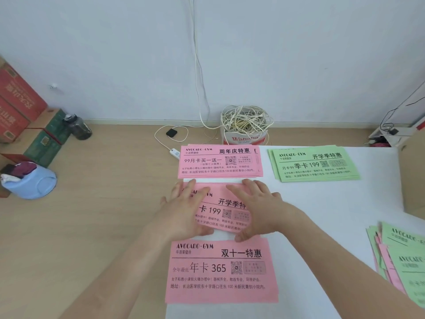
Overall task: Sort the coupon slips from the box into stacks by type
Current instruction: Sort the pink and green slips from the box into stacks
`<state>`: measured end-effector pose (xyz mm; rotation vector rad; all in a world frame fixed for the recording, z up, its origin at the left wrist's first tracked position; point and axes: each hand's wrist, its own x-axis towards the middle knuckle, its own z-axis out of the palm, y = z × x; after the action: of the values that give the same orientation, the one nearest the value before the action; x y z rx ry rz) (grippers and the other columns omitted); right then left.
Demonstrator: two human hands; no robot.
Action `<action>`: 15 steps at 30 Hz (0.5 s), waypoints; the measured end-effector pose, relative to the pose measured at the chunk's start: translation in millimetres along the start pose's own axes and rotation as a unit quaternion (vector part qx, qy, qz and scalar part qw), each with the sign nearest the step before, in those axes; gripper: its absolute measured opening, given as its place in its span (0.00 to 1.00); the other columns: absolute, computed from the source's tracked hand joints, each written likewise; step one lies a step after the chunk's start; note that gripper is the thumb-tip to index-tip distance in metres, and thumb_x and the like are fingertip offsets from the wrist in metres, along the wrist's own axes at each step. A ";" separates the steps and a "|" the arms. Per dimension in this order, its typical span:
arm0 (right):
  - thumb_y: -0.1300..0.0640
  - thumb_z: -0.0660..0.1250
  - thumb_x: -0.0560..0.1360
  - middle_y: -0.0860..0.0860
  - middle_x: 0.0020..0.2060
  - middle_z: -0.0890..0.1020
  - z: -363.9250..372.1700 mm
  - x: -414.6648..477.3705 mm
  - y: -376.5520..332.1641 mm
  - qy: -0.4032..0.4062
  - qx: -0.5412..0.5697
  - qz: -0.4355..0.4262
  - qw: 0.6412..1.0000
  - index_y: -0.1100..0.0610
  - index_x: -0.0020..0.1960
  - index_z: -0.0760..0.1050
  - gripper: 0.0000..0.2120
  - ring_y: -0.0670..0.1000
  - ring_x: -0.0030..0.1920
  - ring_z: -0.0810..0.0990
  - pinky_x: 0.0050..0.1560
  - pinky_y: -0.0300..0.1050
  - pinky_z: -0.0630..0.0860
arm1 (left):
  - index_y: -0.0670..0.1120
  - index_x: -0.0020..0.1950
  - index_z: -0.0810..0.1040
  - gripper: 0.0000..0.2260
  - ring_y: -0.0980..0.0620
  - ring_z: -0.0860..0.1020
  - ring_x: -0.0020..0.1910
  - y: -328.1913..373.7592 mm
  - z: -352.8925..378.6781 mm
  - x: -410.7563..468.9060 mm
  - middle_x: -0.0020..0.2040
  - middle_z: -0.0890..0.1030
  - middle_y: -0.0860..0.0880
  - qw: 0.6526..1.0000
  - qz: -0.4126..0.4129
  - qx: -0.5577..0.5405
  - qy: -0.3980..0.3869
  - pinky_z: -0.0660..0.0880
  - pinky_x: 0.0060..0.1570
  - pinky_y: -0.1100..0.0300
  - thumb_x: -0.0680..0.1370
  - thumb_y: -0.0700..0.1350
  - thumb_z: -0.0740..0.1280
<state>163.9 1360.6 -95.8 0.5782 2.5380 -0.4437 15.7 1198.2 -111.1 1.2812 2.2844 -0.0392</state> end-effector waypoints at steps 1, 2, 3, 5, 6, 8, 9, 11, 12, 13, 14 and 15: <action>0.34 0.76 0.59 0.50 0.77 0.44 -0.7 -0.5 0.0 0.002 0.000 -0.003 1.000 0.39 0.76 0.37 0.61 0.56 0.76 0.42 0.69 0.64 0.58 | 0.60 0.75 0.45 0.47 0.46 0.37 0.75 1.4 1.1 0.6 0.77 0.39 0.52 1.000 -0.002 0.010 0.012 0.53 0.69 0.33 0.66 0.69 0.68; 0.35 0.76 0.59 0.51 0.76 0.45 -1.5 -0.7 -0.6 0.006 -0.002 -0.006 1.000 0.39 0.76 0.38 0.60 0.56 0.76 0.43 0.69 0.64 0.58 | 0.59 0.76 0.45 0.47 0.46 0.38 0.75 3.1 2.1 1.1 0.77 0.41 0.52 1.000 -0.003 0.018 0.022 0.54 0.69 0.34 0.66 0.70 0.68; 0.36 0.77 0.59 0.51 0.75 0.47 -2.0 -0.5 -1.3 0.013 -0.007 -0.009 1.000 0.40 0.76 0.39 0.60 0.56 0.75 0.44 0.69 0.63 0.60 | 0.58 0.76 0.45 0.47 0.45 0.38 0.75 4.7 3.1 1.0 0.76 0.42 0.51 0.999 -0.005 0.024 0.028 0.54 0.69 0.35 0.65 0.70 0.67; 0.38 0.77 0.61 0.52 0.73 0.52 -2.1 0.7 -2.6 0.031 -0.025 -0.012 0.999 0.42 0.77 0.41 0.58 0.56 0.74 0.48 0.67 0.61 0.63 | 0.56 0.76 0.45 0.48 0.45 0.38 0.75 6.5 4.4 1.2 0.76 0.43 0.50 0.999 -0.008 0.027 0.031 0.53 0.70 0.35 0.65 0.71 0.67; 0.39 0.76 0.62 0.52 0.72 0.53 -1.7 1.1 -3.1 0.041 -0.032 -0.014 0.999 0.42 0.77 0.42 0.56 0.56 0.73 0.51 0.66 0.60 0.64 | 0.56 0.76 0.44 0.49 0.45 0.38 0.75 6.1 5.0 1.4 0.75 0.44 0.50 0.999 -0.009 0.027 0.031 0.53 0.70 0.35 0.65 0.71 0.66; 0.41 0.75 0.63 0.52 0.71 0.56 -0.9 0.4 -3.0 0.058 -0.030 -0.016 0.998 0.44 0.76 0.46 0.52 0.55 0.72 0.54 0.66 0.59 0.66 | 0.56 0.76 0.43 0.49 0.46 0.38 0.75 4.5 6.0 1.4 0.75 0.45 0.50 0.999 -0.011 0.027 0.036 0.53 0.69 0.34 0.65 0.72 0.66; 0.41 0.75 0.64 0.52 0.71 0.55 -0.4 -0.8 -2.7 0.060 -0.022 -0.016 0.998 0.45 0.76 0.48 0.51 0.54 0.72 0.54 0.66 0.59 0.65 | 0.56 0.76 0.43 0.49 0.46 0.38 0.75 4.4 5.8 0.6 0.75 0.45 0.50 0.999 -0.011 0.028 0.039 0.52 0.69 0.34 0.65 0.72 0.65; 0.43 0.74 0.65 0.52 0.74 0.52 1.0 -6.7 -2.7 0.063 0.017 -0.017 0.998 0.44 0.76 0.49 0.49 0.53 0.75 0.48 0.69 0.60 0.63 | 0.56 0.76 0.42 0.50 0.47 0.38 0.75 3.7 5.7 -1.5 0.75 0.44 0.51 0.999 -0.010 0.028 0.043 0.50 0.69 0.33 0.65 0.72 0.65; 0.43 0.74 0.66 0.50 0.75 0.49 1.7 -12.3 -2.8 0.074 0.045 -0.015 0.996 0.42 0.76 0.48 0.48 0.51 0.76 0.44 0.70 0.60 0.60 | 0.56 0.76 0.42 0.50 0.47 0.38 0.75 4.3 4.7 -3.3 0.75 0.44 0.51 0.998 -0.009 0.028 0.050 0.49 0.70 0.34 0.65 0.72 0.65; 0.42 0.73 0.67 0.48 0.76 0.47 2.3 -20.7 -1.9 0.095 0.074 -0.012 0.993 0.41 0.76 0.47 0.47 0.50 0.76 0.42 0.72 0.60 0.58 | 0.56 0.76 0.42 0.49 0.48 0.38 0.75 5.2 3.5 -5.8 0.76 0.43 0.52 0.998 -0.004 0.029 0.063 0.49 0.70 0.35 0.65 0.72 0.64; 0.42 0.72 0.69 0.47 0.77 0.48 2.7 -32.1 0.0 0.123 0.103 -0.009 0.987 0.40 0.76 0.48 0.45 0.48 0.76 0.42 0.73 0.58 0.57 | 0.55 0.76 0.43 0.47 0.48 0.40 0.75 7.2 1.9 -9.1 0.76 0.43 0.52 0.996 0.006 0.029 0.086 0.49 0.71 0.37 0.66 0.72 0.63; 0.42 0.70 0.71 0.46 0.76 0.50 3.3 -45.9 3.8 0.151 0.132 -0.006 0.980 0.40 0.76 0.49 0.41 0.46 0.76 0.44 0.74 0.53 0.57 | 0.55 0.77 0.47 0.44 0.49 0.44 0.75 10.2 0.4 -12.8 0.76 0.46 0.52 0.992 0.021 0.020 0.120 0.52 0.72 0.40 0.68 0.71 0.62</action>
<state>203.2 1348.1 -74.9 0.7802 2.7906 -0.7572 29.5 1193.6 -103.5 1.4216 2.4665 0.0891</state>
